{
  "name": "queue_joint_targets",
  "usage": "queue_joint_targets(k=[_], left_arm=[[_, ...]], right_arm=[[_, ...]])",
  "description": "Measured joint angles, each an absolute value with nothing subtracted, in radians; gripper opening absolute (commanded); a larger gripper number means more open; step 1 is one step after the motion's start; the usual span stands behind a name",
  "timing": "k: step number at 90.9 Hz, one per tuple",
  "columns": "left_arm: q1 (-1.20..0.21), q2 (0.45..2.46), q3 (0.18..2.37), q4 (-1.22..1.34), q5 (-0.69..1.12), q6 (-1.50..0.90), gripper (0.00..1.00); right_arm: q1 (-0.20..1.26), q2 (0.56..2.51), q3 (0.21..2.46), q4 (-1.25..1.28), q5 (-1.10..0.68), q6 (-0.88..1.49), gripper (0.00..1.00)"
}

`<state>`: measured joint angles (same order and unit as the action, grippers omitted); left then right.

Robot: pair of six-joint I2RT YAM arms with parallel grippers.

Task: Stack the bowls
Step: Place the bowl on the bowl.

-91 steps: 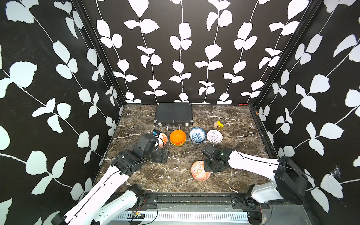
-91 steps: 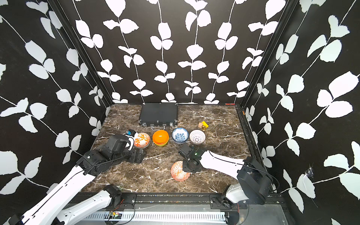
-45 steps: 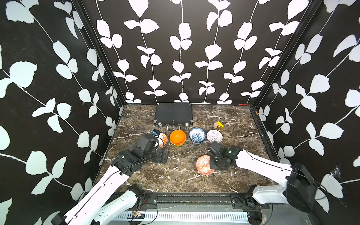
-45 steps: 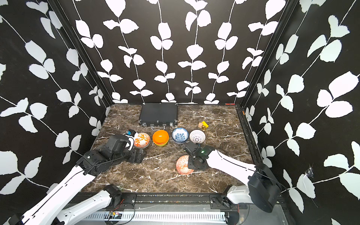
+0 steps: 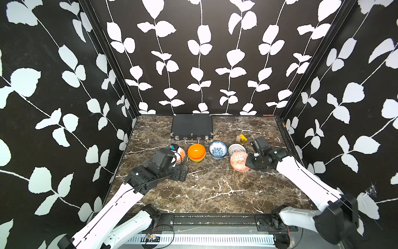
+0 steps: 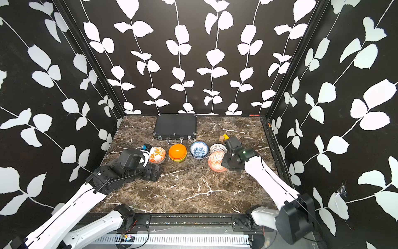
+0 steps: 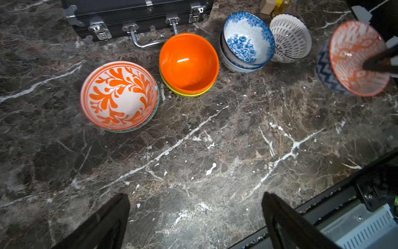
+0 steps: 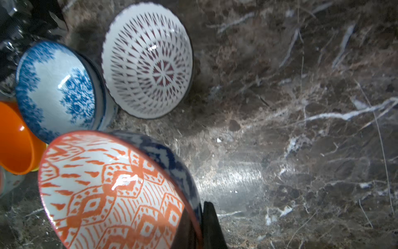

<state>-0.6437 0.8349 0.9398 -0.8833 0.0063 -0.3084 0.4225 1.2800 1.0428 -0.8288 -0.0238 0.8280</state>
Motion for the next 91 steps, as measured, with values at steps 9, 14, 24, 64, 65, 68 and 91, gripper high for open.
queue_joint_targets(k=[9,14,24,64,65,68,91], left_arm=[[-0.644,0.836,0.933,-0.868,0.053,-0.300,0.99],[-0.644,0.833,0.930,-0.860,0.072,-0.296,0.99],[-0.644,0.810,0.921,-0.848,0.082,-0.294,0.99],[-0.644,0.776,0.919,-0.838,0.082,-0.290,0.99],[-0.644,0.776,0.919,-0.837,0.082,-0.290,0.99],[-0.644,0.775,0.917,-0.836,0.082,-0.290,0.99],[-0.644,0.770,0.914,-0.834,0.081,-0.290,0.98]], right_arm=[[0.386,1.353,1.116,-0.813,-0.044,0.807,0.00],[0.367,1.388,1.148,-0.800,-0.056,0.799,0.00],[0.326,1.448,1.191,-0.779,-0.081,0.788,0.00],[0.264,1.578,1.226,-0.704,-0.135,0.757,0.00],[0.264,1.580,1.226,-0.700,-0.136,0.757,0.00],[0.263,1.585,1.226,-0.693,-0.139,0.756,0.00],[0.261,1.648,1.226,-0.661,-0.143,0.749,0.00]])
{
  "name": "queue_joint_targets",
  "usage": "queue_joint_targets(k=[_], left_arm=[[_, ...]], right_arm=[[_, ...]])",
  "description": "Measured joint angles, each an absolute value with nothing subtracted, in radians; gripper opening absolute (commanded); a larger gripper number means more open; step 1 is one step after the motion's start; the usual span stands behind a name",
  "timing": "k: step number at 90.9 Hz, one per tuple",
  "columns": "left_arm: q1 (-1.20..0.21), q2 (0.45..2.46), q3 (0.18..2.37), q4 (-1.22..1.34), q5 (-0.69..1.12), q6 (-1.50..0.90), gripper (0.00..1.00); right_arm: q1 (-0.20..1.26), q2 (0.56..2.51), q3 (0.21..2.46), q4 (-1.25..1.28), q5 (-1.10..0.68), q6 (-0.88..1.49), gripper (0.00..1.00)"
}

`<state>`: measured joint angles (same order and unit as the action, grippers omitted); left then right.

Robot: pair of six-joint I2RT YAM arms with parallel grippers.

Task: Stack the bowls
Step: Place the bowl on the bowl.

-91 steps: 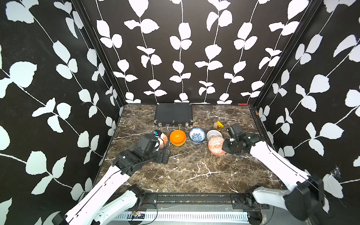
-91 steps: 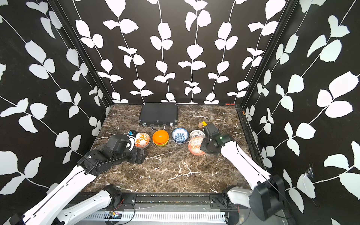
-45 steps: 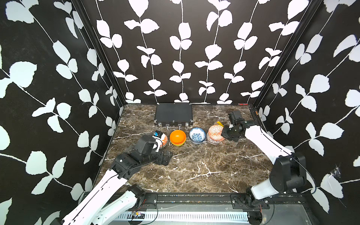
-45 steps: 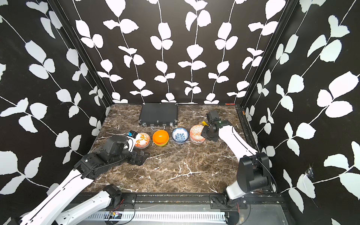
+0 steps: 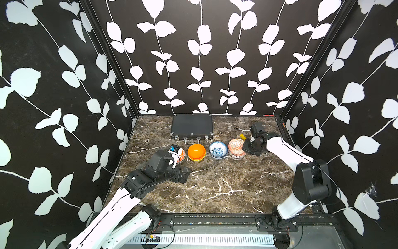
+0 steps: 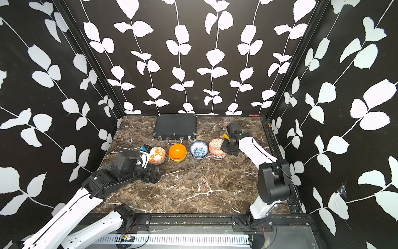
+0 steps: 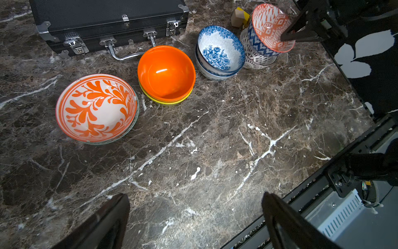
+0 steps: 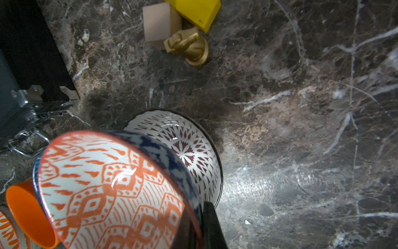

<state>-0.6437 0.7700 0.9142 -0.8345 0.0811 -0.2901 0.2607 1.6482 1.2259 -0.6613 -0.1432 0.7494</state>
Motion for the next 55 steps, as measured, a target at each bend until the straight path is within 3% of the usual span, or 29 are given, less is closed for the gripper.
queue_joint_targets(k=[55], left_arm=[[-0.644,0.770,0.914,-0.834,0.066,-0.290,0.99]], right_arm=[[0.261,1.689,1.226,-0.646,-0.134,0.729,0.00]])
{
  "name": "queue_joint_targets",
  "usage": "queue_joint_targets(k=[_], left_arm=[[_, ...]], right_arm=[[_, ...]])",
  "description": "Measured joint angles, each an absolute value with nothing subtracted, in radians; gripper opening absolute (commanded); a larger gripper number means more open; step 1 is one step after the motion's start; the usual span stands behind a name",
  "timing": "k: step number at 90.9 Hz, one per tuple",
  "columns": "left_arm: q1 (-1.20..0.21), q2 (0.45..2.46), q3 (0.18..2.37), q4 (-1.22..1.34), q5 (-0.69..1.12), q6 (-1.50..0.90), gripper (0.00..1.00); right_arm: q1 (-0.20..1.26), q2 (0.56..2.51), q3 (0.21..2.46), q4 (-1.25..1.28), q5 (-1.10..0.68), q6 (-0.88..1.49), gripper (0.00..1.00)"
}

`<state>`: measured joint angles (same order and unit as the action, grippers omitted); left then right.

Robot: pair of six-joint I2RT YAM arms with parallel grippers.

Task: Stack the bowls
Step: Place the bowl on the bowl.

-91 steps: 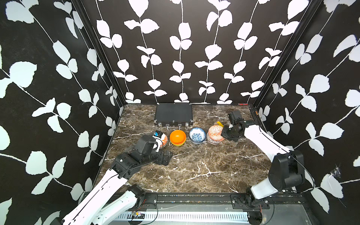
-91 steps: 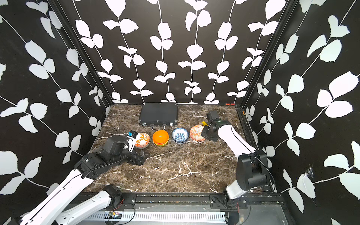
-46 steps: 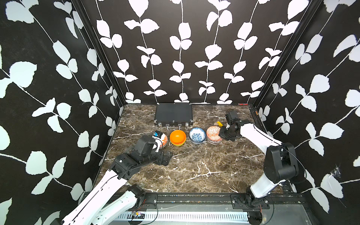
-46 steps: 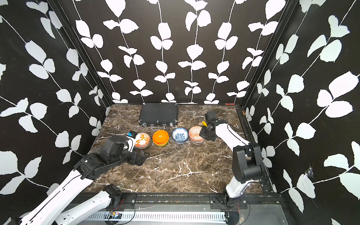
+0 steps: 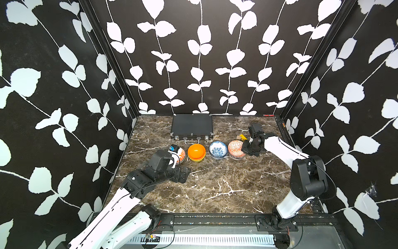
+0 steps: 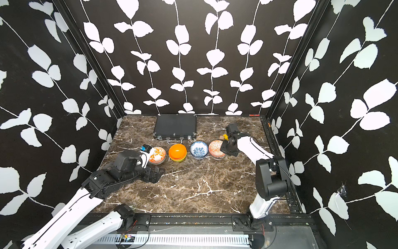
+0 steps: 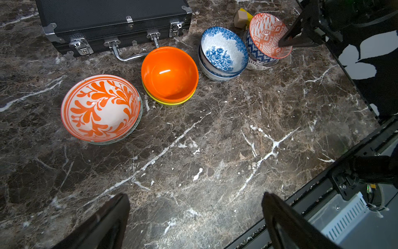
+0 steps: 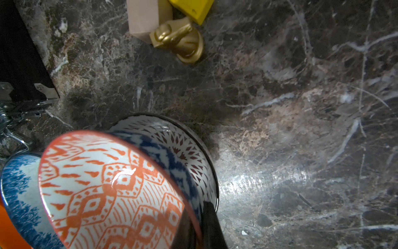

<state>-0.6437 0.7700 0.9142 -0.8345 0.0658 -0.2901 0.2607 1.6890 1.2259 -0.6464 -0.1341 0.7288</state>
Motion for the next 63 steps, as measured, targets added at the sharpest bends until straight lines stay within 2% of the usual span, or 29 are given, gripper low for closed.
queue_joint_targets(k=[63], left_arm=[[-0.643,0.770,0.914,-0.834,0.059,-0.290,0.99]], right_arm=[[0.261,1.718,1.225,-0.637,-0.134,0.728,0.00]])
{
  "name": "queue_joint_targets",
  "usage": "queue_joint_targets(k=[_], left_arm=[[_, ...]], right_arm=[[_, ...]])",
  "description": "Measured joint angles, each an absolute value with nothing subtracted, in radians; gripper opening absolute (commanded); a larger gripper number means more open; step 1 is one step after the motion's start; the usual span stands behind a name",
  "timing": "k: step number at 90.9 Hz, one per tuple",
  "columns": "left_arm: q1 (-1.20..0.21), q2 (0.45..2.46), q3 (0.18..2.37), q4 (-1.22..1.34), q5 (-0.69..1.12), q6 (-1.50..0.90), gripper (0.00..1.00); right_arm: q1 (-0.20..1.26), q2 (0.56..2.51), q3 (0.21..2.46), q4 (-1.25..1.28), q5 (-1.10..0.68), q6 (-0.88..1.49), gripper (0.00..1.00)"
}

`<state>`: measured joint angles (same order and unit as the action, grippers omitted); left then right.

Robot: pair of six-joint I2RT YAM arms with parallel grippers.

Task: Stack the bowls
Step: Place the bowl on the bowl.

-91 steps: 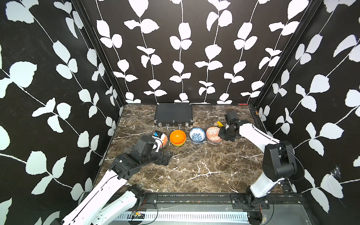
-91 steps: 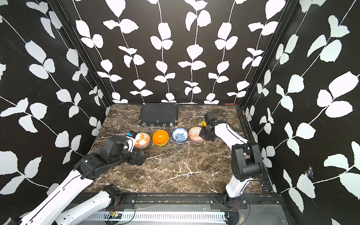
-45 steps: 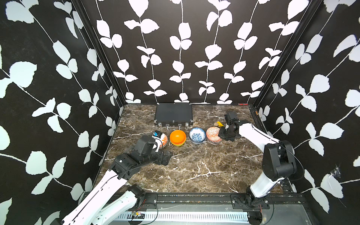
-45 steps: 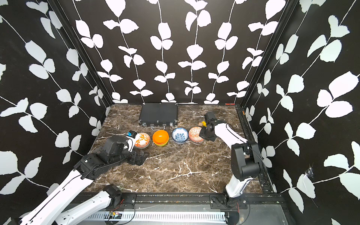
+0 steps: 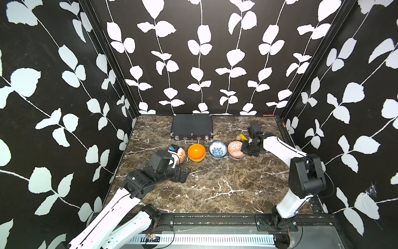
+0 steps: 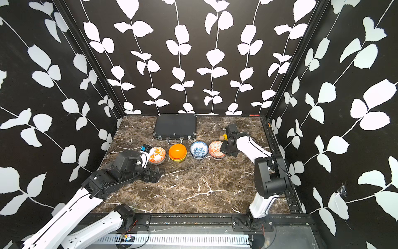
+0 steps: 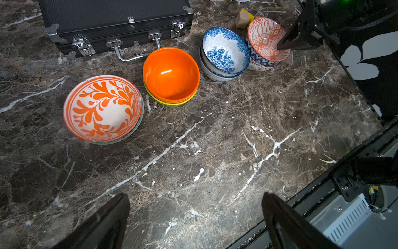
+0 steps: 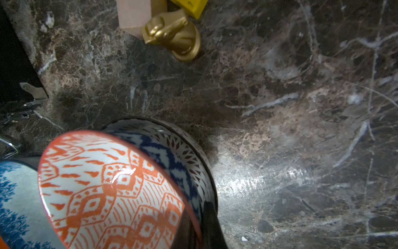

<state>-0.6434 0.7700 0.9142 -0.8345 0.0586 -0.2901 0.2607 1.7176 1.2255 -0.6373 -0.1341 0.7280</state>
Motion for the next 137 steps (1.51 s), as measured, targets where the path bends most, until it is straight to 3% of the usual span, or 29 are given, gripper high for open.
queue_joint_targets(k=[35,74,100,109,137], left_arm=[[-0.643,0.770,0.914,-0.834,0.058,-0.290,0.99],[-0.643,0.770,0.914,-0.834,0.045,-0.290,0.99],[-0.643,0.770,0.914,-0.834,0.044,-0.290,0.99],[-0.643,0.770,0.914,-0.834,0.044,-0.290,0.99],[-0.643,0.770,0.914,-0.834,0.043,-0.290,0.99]], right_arm=[[0.261,1.720,1.225,-0.637,-0.130,0.728,0.00],[0.261,1.720,1.225,-0.632,-0.128,0.728,0.21],[0.263,1.719,1.225,-0.625,-0.128,0.729,0.28],[0.265,1.713,1.225,-0.625,-0.127,0.730,0.36],[0.265,1.682,1.224,-0.641,-0.123,0.730,0.39]])
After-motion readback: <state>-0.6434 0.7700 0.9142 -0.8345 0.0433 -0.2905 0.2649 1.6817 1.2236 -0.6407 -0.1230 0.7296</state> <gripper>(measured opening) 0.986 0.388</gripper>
